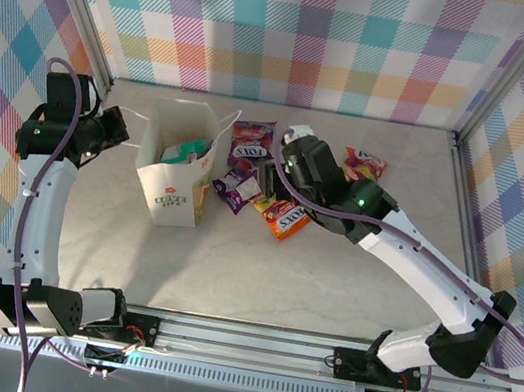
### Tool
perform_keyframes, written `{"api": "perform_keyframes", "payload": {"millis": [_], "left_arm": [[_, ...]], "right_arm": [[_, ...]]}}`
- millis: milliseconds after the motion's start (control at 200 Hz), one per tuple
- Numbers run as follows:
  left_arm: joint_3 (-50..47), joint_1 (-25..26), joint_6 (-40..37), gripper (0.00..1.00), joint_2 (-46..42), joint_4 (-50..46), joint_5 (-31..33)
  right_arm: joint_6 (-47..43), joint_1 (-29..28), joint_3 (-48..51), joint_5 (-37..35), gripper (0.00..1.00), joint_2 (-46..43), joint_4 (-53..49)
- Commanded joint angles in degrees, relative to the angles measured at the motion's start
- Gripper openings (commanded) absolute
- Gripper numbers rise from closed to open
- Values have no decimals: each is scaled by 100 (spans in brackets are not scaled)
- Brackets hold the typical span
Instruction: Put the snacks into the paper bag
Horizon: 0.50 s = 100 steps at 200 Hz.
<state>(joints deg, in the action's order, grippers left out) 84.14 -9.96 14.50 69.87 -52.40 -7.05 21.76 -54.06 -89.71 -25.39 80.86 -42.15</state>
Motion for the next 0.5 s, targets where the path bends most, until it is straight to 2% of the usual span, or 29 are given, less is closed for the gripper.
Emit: {"api": "perform_keyframes", "payload": {"millis": [0,255,495], "left_arm": [[-19,-112,-130,4,-166,-112,-60],[-52,-112,-167,4,-171,-154,-2],[-80,-112,-180,4,-200,-217,87]], "right_arm": [[386,251,367,-138,60,-362,-52],[787,926,1272,259,61,-820,56],[910,1400,1719,735,63,-741,253]]}}
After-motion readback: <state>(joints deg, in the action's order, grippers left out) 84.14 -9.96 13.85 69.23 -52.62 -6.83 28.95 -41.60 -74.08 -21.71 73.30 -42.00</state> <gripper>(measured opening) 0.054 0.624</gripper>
